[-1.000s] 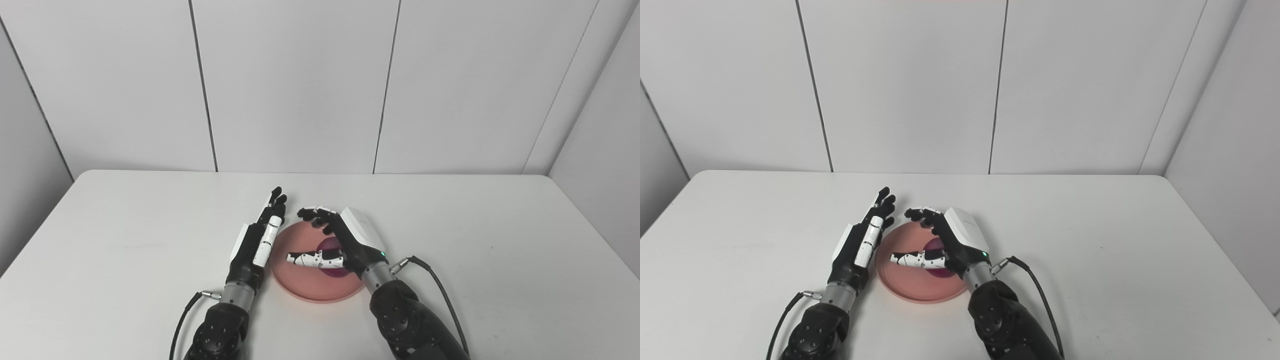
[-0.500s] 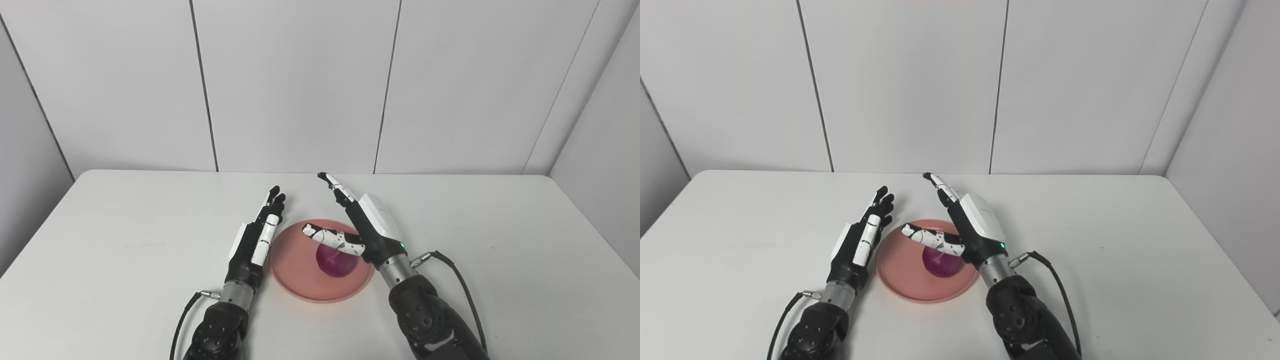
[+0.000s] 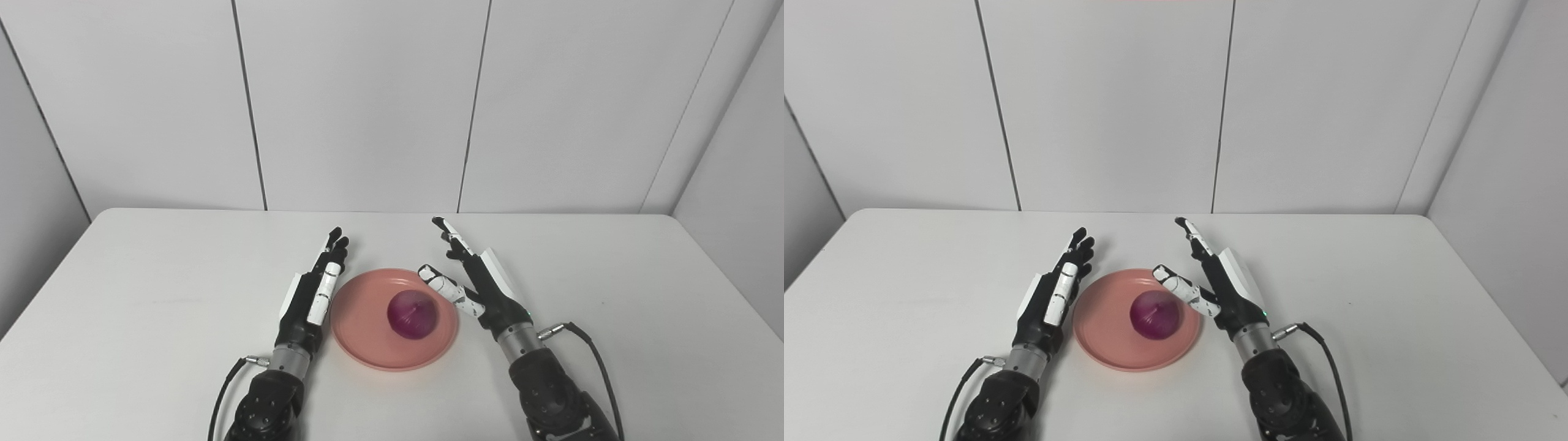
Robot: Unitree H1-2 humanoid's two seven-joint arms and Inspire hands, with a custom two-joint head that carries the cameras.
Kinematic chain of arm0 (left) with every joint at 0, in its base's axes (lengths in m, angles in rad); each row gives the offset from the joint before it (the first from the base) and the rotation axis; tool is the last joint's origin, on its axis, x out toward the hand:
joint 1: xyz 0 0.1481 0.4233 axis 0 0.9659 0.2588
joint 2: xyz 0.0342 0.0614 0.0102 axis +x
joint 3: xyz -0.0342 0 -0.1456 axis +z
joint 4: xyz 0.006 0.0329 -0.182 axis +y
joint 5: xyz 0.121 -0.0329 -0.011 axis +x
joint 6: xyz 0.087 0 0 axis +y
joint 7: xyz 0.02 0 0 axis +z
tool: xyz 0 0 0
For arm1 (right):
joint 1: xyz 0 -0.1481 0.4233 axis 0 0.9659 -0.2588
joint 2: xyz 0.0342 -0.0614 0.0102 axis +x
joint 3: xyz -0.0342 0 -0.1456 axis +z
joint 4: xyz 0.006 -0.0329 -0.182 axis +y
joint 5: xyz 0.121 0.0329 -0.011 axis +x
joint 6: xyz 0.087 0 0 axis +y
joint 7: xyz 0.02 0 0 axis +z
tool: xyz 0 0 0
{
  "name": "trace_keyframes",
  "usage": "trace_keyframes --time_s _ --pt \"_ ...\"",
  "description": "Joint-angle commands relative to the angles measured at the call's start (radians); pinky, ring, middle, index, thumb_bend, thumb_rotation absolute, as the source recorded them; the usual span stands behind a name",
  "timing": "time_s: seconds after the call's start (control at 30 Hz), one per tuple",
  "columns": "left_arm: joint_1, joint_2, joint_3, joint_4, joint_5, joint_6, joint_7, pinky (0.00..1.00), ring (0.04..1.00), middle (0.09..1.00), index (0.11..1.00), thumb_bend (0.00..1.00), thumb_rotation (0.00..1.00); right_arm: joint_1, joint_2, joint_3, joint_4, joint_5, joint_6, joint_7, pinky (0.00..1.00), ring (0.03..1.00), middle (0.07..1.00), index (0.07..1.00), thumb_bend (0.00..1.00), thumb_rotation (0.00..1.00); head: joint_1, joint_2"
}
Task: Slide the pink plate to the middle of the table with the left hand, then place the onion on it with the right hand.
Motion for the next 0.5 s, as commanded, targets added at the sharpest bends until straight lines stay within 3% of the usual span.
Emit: trace_keyframes --time_s 0.0,0.17,0.47 --pt "-0.007 0.000 0.002 0.008 -0.008 -0.018 -0.006 0.98 0.983 0.974 0.976 0.55 1.00 -0.030 -0.008 -0.016 -0.015 0.016 -0.031 0.002 0.87 0.943 0.963 0.948 0.59 1.00 -0.001 0.000" --pt "-0.007 0.002 0.001 0.008 -0.002 -0.015 -0.003 0.98 0.979 0.972 0.977 0.55 1.00 -0.029 -0.017 -0.021 0.003 0.018 -0.033 0.003 0.88 0.942 0.965 0.952 0.56 1.00 0.000 0.002" --pt "-0.005 0.021 0.000 0.008 0.009 -0.001 -0.005 0.98 0.981 0.977 0.976 0.59 1.00 -0.020 -0.011 -0.046 0.017 -0.012 0.022 -0.025 0.93 0.953 0.969 0.960 0.64 1.00 0.004 -0.005"
